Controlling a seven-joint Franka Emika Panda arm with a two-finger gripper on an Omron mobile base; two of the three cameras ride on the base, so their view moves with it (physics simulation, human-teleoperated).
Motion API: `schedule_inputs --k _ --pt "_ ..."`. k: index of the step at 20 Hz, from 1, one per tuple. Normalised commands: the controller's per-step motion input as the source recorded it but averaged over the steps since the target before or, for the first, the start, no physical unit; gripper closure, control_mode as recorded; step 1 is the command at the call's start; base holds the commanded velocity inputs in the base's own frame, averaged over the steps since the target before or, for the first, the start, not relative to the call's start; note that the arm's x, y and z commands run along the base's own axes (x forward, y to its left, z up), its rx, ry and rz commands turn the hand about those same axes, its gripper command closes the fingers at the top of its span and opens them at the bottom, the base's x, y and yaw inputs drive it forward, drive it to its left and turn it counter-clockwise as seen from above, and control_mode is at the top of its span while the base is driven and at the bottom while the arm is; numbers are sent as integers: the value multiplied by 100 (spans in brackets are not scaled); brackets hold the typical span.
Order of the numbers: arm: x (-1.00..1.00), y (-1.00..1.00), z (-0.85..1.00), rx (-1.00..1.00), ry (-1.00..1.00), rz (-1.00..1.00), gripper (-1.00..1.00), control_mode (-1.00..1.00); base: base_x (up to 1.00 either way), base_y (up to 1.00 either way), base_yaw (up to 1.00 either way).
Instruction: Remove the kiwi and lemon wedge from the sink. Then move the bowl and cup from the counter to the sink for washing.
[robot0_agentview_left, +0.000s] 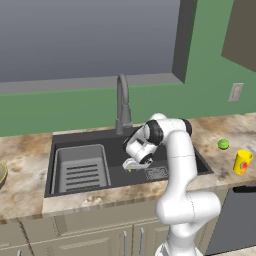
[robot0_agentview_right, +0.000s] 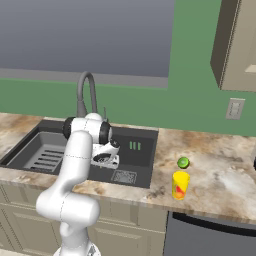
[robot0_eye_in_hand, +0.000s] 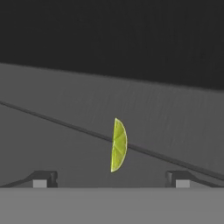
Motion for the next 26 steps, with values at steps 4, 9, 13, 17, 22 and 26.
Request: schedule_inputs --k 4,9,13,17,22,26 --pt "2 5 -4 -1 0 0 -100 -100 0 0 0" --pt "5 9 -5 -1 -1 0 -100 -100 0 0 0" --pt "5 14 -8 -2 -5 0 -100 -100 0 0 0" --pt "9 16 -8 -3 -9 0 -100 -100 0 0 0" --pt "8 16 -6 -3 -7 0 -100 -100 0 0 0" --pt "2 5 -13 -7 -1 -2 -100 -100 0 0 0"
